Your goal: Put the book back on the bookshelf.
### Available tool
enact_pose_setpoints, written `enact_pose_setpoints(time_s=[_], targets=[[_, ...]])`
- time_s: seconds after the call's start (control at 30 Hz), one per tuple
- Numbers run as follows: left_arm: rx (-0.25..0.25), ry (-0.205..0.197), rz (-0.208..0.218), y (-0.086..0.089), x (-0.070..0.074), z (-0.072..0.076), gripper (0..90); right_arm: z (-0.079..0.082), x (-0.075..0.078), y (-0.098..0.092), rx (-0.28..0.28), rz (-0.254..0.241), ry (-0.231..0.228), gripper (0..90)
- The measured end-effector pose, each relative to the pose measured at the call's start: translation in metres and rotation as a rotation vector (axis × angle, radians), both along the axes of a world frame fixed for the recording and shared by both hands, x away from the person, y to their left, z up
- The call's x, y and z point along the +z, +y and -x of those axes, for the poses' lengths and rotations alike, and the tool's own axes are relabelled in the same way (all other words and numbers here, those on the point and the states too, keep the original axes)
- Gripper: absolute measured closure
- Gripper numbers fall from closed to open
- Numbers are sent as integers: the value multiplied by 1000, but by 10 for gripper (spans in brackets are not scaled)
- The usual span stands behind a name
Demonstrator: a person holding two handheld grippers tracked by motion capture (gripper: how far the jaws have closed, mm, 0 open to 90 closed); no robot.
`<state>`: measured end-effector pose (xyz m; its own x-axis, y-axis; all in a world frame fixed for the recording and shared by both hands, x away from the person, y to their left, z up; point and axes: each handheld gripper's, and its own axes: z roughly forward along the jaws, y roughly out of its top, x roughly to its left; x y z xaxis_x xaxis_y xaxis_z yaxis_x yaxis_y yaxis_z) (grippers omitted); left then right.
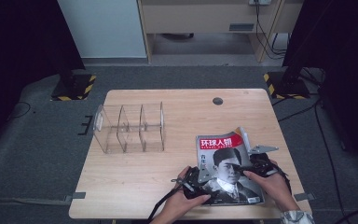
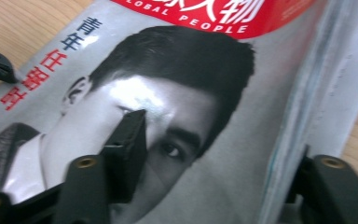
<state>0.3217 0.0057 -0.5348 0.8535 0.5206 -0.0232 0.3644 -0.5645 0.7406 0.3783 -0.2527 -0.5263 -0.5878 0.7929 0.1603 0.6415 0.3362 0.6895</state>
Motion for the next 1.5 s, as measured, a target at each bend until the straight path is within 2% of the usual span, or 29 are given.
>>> enact_pose_setpoints(time_s=[0.1,0.17,0.27,0.3,0.37,0.4,0.47,0.5,0.6,0.67,0.77,0.9,1.03,1.17,1.33,1.5], targets=[[-26,8,-21,-4,-1,0,10,0,0,-1,3,33,-31,496],[-22,9,-23,-5,-1,0,0,0,1,0,1,41,-26,549],[-16,2,-27,-6,-1,0,0,2,5,-1,8,49,-48,623],[-18,3,-28,-6,-1,0,0,3,6,-1,14,48,-59,627],[-20,3,-29,-6,-1,0,0,4,6,0,10,45,-51,606],[-21,3,-29,-6,-1,0,0,3,5,3,18,53,-36,528],[-21,2,-29,-6,-1,0,0,3,3,5,14,60,-25,511],[-18,5,-25,-5,-1,0,0,3,3,6,8,64,-24,516],[-18,5,-12,-3,0,-2,6,3,5,4,3,56,-28,622],[2,7,19,1,1,-3,41,2,5,0,-12,20,-19,706],[60,0,59,10,5,-6,52,2,7,-1,-18,3,-18,755],[111,-8,79,23,7,-14,52,2,9,-1,-26,-5,-20,806],[154,20,97,34,4,-21,55,3,12,0,-27,-8,-26,844],[180,38,129,41,5,-25,56,4,13,1,-28,-1,-39,854],[184,44,124,44,4,-27,54,5,16,2,-19,-2,-61,868],[191,55,131,46,2,-30,54,5,19,1,-16,-28,-67,874]])
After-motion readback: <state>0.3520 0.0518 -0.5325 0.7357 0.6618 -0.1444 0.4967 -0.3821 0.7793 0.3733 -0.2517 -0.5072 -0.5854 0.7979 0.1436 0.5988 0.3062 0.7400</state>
